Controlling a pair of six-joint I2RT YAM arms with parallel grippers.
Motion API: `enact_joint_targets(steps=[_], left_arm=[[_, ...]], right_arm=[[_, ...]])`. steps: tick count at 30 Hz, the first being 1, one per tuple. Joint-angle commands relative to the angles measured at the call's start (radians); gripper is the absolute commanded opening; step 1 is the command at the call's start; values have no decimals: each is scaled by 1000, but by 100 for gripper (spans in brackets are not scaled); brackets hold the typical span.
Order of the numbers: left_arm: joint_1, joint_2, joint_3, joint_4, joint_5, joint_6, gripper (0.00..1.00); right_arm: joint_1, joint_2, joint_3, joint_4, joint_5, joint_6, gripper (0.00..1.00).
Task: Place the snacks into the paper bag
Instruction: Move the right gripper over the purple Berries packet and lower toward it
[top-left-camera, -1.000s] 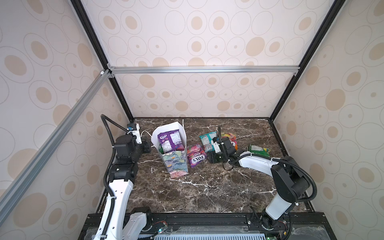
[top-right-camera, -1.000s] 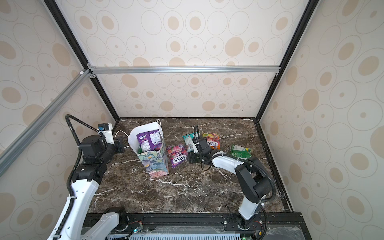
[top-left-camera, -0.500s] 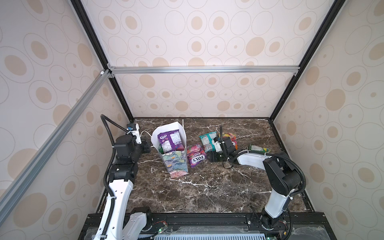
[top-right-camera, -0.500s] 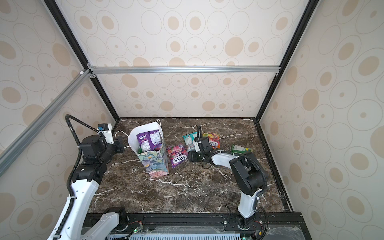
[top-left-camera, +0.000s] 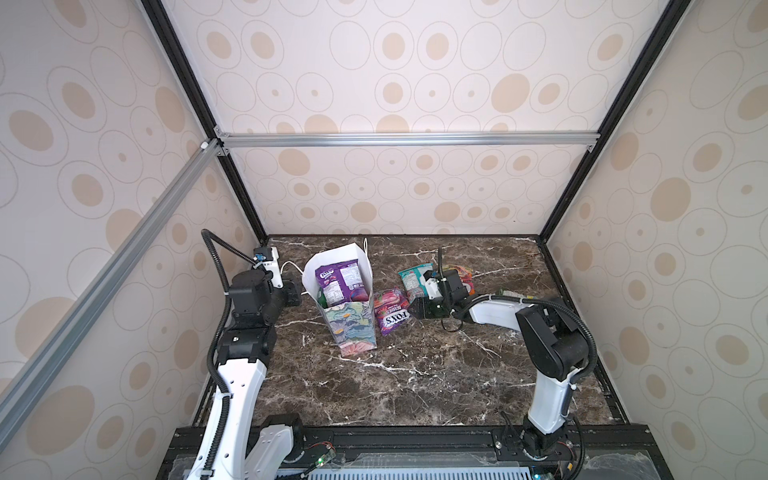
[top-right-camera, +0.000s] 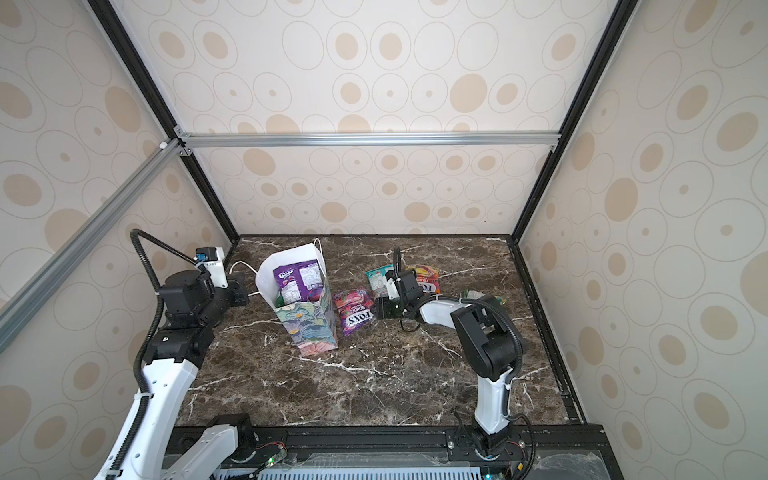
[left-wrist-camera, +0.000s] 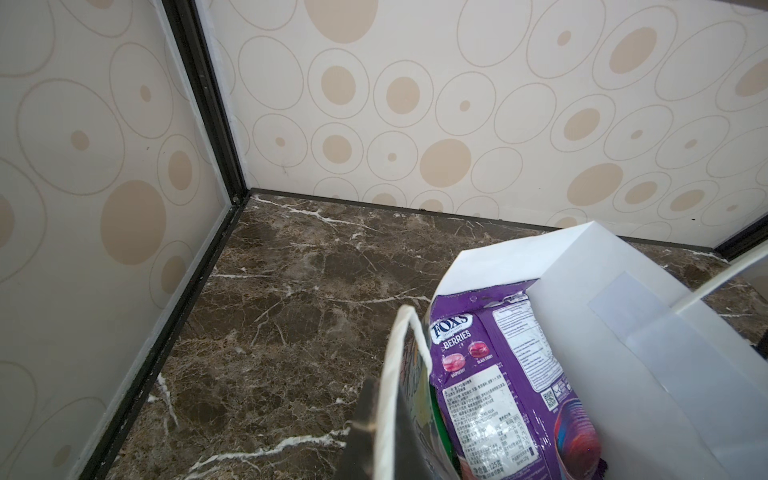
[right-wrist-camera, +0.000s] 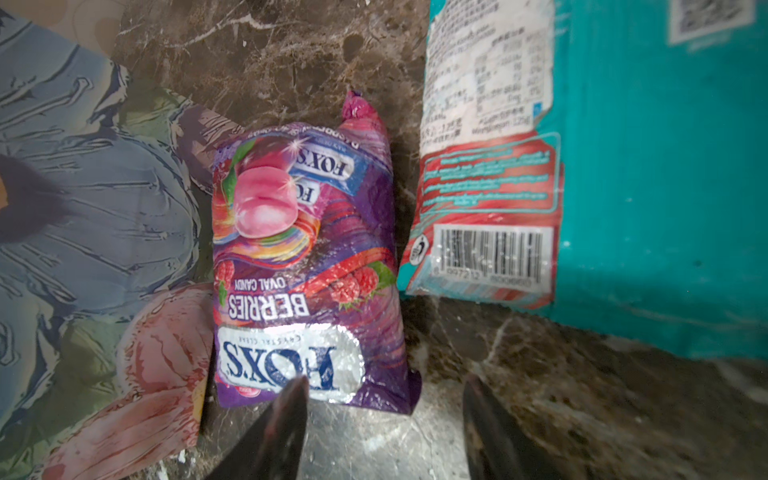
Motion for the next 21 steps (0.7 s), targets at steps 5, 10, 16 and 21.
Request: enact_joint_targets(steps=[5, 10, 16, 21], left_arm=[[7, -15, 2, -8, -8, 22, 0], [7, -16, 2, -8, -9, 22, 0], [7, -21, -3, 3, 12, 16, 0], [6, -17, -2, 4, 16, 18, 0]], right_arm=[[-2, 36, 20, 23, -44, 9, 62], [-3, 55, 10, 55, -69, 32, 62], [-2, 66, 5, 69, -69, 51, 60], [-3, 75, -8, 95, -69, 81, 57]])
